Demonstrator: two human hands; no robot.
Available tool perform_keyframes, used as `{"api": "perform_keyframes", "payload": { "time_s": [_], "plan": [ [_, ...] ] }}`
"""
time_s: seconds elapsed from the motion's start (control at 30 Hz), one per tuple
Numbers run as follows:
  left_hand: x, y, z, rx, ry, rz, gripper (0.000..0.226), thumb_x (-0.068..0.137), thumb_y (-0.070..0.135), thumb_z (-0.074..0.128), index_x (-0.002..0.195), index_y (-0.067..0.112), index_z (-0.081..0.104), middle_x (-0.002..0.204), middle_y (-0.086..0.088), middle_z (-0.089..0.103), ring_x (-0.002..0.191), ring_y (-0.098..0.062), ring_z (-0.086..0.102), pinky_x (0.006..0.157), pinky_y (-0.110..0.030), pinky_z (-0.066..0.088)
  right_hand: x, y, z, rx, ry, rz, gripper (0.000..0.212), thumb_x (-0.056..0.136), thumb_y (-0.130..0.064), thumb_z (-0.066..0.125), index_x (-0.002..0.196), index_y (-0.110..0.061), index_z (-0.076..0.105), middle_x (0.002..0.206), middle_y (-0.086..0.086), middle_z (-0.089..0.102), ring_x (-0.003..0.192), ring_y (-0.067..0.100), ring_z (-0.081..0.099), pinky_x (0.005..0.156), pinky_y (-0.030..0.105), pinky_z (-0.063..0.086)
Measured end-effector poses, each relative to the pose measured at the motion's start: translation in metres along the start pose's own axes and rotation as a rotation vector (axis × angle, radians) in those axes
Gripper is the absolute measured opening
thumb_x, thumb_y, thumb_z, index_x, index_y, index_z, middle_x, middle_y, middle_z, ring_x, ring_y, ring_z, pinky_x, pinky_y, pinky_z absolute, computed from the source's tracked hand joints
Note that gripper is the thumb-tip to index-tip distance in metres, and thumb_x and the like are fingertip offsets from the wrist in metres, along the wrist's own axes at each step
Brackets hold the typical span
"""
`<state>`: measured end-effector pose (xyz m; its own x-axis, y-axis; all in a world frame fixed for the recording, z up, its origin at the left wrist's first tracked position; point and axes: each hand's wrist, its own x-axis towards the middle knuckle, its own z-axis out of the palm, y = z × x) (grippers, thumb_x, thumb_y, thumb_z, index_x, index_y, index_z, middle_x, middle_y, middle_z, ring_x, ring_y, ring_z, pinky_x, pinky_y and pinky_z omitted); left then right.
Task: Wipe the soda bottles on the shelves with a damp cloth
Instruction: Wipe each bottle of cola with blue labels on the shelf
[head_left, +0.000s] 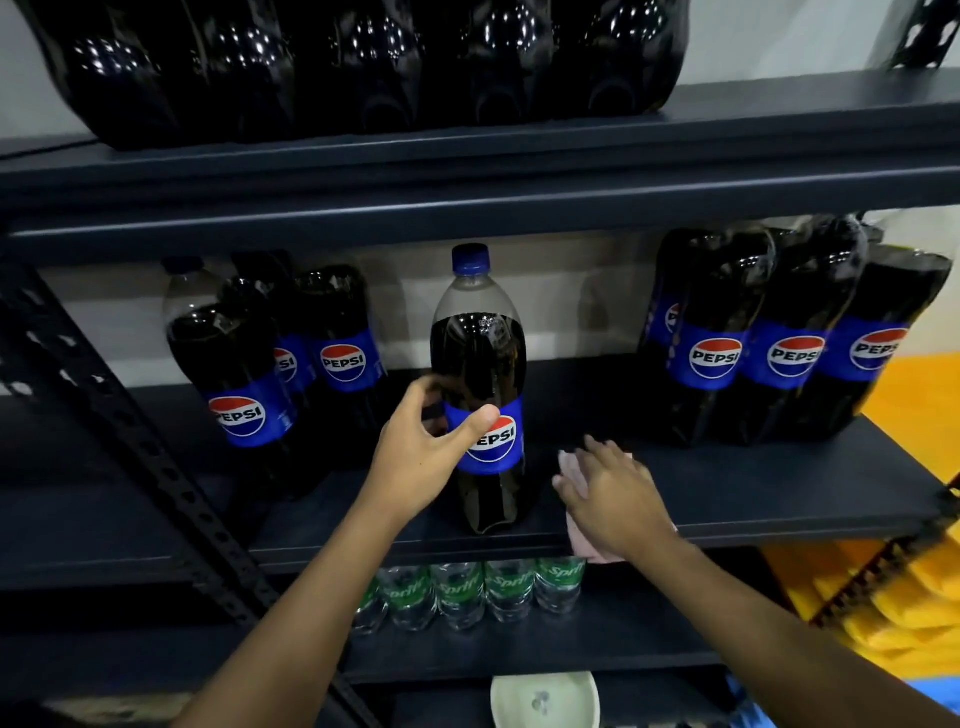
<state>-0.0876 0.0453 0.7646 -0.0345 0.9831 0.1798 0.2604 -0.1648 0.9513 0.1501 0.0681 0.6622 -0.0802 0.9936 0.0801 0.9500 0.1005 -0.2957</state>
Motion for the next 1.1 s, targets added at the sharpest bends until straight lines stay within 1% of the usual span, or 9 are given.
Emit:
{"api": "perform_keyframes", "payload": {
  "time_s": [0.13, 0.27, 0.37, 0.57, 0.63, 0.7, 0.8, 0.93, 1.1],
  "plan": [
    [-0.001, 0.001, 0.0, 0.002, -0.004, -0.001, 0.051, 0.07, 0.063, 0.078, 0.113, 0.048, 0.058, 0.108, 0.041, 0.067, 0.111, 0.001, 0.069, 0.092, -0.024, 0.059, -0.003, 0.013, 0.025, -0.174, -0.07, 0.046, 0.094, 0.088, -0.07, 0.002, 0.156, -0.015, 0.036, 0.169, 0.005, 0.023, 0.156, 0.029, 0.014, 0.125, 0.048, 0.006],
    [0.0, -0.001, 0.001, -0.007, 0.0, -0.006, 0.055, 0.069, 0.065, 0.079, 0.117, 0.047, 0.058, 0.12, 0.024, 0.069, 0.115, -0.005, 0.069, 0.095, -0.029, 0.059, 0.009, 0.002, 0.029, -0.249, -0.072, 0.095, 0.09, 0.096, -0.069, 0.008, 0.162, -0.01, 0.024, 0.171, 0.009, 0.016, 0.158, 0.034, 0.003, 0.122, 0.05, -0.011],
    [0.0, -0.002, 0.001, -0.006, -0.005, -0.011, 0.055, 0.07, 0.065, 0.078, 0.118, 0.048, 0.057, 0.123, 0.023, 0.068, 0.117, -0.006, 0.068, 0.093, -0.027, 0.059, 0.016, -0.001, 0.033, -0.183, -0.099, 0.142, 0.075, 0.107, -0.055, 0.019, 0.163, -0.007, 0.013, 0.172, 0.011, 0.008, 0.158, 0.032, 0.0, 0.127, 0.048, 0.001],
    [0.0, -0.002, 0.001, -0.029, 0.002, -0.019, 0.053, 0.07, 0.063, 0.08, 0.116, 0.048, 0.058, 0.115, 0.031, 0.069, 0.115, -0.005, 0.069, 0.094, -0.03, 0.06, 0.016, 0.005, 0.031, -0.099, -0.041, 0.103, 0.055, 0.111, -0.033, 0.023, 0.163, -0.014, 0.022, 0.17, 0.007, 0.019, 0.158, 0.03, 0.009, 0.126, 0.044, 0.01],
    [0.0, -0.002, 0.001, -0.037, -0.002, -0.015, 0.052, 0.071, 0.062, 0.08, 0.116, 0.049, 0.058, 0.114, 0.032, 0.069, 0.114, -0.005, 0.07, 0.094, -0.029, 0.061, 0.016, 0.006, 0.023, 0.19, -0.06, 0.125, 0.051, 0.112, -0.031, 0.024, 0.162, -0.023, 0.028, 0.169, 0.002, 0.026, 0.157, 0.026, 0.015, 0.126, 0.042, 0.012],
    [0.001, -0.001, 0.001, -0.041, -0.001, -0.016, 0.053, 0.072, 0.061, 0.081, 0.117, 0.049, 0.058, 0.115, 0.031, 0.069, 0.115, -0.005, 0.07, 0.094, -0.029, 0.061, 0.006, -0.013, 0.001, 0.783, -0.072, 0.17, 0.045, 0.11, -0.034, 0.032, 0.154, -0.036, 0.043, 0.166, -0.004, 0.031, 0.155, 0.015, 0.024, 0.127, 0.038, 0.017],
    [0.003, -0.003, 0.001, -0.034, -0.005, -0.016, 0.058, 0.07, 0.062, 0.082, 0.12, 0.046, 0.058, 0.116, 0.032, 0.069, 0.115, -0.006, 0.071, 0.094, -0.03, 0.061, -0.019, -0.062, -0.021, 1.405, -0.069, 0.138, 0.045, 0.112, -0.022, 0.034, 0.157, -0.022, 0.037, 0.161, -0.009, 0.034, 0.149, 0.007, 0.034, 0.116, 0.019, 0.032],
    [0.002, -0.001, -0.001, 0.022, -0.021, -0.004, 0.059, 0.073, 0.058, 0.082, 0.124, 0.041, 0.058, 0.114, 0.029, 0.069, 0.112, 0.009, 0.065, 0.093, -0.014, 0.053, -0.027, -0.104, -0.018, 1.223, 0.14, -0.053, 0.062, 0.103, -0.06, 0.031, 0.161, -0.043, 0.017, 0.167, -0.025, 0.017, 0.149, -0.011, 0.019, 0.124, 0.023, 0.019],
    [0.005, -0.004, -0.007, 0.087, -0.056, -0.01, 0.05, 0.089, 0.04, 0.083, 0.132, 0.034, 0.057, 0.126, 0.02, 0.067, 0.111, 0.014, 0.062, 0.093, -0.01, 0.05, 0.001, -0.128, -0.062, 0.91, 0.433, -0.3, 0.058, 0.103, -0.063, 0.018, 0.156, -0.052, -0.003, 0.168, -0.025, -0.004, 0.149, -0.015, 0.006, 0.114, 0.004, 0.011]
  ]
}}
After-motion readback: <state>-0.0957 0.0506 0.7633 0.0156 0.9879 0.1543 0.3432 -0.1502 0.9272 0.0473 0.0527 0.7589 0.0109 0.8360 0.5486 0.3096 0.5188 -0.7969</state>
